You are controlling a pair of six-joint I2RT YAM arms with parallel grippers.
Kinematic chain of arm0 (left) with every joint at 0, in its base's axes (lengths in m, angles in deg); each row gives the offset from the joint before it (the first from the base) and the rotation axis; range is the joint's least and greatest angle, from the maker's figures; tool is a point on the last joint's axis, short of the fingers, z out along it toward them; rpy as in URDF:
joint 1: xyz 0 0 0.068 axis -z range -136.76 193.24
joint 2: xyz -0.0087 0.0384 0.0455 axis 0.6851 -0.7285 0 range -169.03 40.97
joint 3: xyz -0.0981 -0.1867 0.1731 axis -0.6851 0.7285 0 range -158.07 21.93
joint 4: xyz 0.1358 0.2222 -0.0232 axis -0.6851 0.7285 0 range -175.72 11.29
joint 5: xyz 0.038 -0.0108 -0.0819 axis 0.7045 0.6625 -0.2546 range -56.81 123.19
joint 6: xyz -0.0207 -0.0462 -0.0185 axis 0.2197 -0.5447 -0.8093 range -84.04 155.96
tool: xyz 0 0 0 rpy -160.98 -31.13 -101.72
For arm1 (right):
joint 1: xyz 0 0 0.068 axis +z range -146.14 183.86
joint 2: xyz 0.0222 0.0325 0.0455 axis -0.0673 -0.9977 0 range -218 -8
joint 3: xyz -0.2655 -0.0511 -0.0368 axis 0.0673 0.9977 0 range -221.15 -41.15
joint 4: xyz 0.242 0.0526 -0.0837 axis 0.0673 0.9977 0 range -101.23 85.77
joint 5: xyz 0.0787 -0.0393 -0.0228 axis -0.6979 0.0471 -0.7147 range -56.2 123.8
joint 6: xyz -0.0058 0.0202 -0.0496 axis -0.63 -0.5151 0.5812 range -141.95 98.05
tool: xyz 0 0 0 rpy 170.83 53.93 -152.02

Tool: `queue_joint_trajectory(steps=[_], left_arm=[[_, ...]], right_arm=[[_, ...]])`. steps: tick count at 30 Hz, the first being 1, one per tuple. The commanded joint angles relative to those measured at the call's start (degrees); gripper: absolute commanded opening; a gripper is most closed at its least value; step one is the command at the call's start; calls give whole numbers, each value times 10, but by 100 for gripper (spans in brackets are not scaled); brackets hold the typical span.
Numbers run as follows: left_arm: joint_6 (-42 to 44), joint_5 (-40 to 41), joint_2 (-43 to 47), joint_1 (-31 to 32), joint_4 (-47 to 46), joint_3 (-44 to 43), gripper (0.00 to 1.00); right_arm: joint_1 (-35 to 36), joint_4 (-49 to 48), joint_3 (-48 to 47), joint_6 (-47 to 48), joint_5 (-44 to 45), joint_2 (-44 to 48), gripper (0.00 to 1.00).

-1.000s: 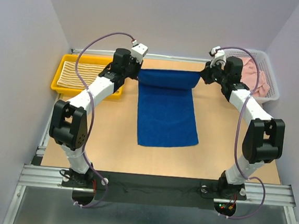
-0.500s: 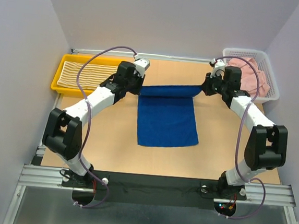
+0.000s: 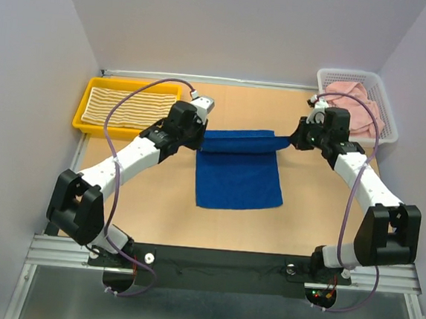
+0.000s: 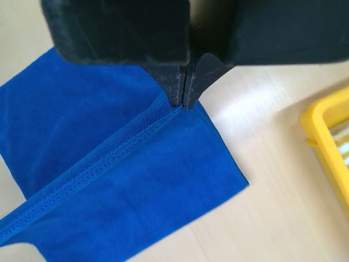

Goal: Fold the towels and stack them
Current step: Fold the towel

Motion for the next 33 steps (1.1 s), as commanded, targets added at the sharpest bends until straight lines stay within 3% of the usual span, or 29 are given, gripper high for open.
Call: queue_joint_trajectory(steps=[1,13,33], left_arm=[[-32,30,36,13,38,29,0],[-83,65,40,25,47,124,0],[-134,58,-125,26,41,138,0]], right_arm=[[-11,47,23,-48,30,39,0],[-10,88,109,-91,22,46,1],[-10,94,99,-96,27,-97,0]])
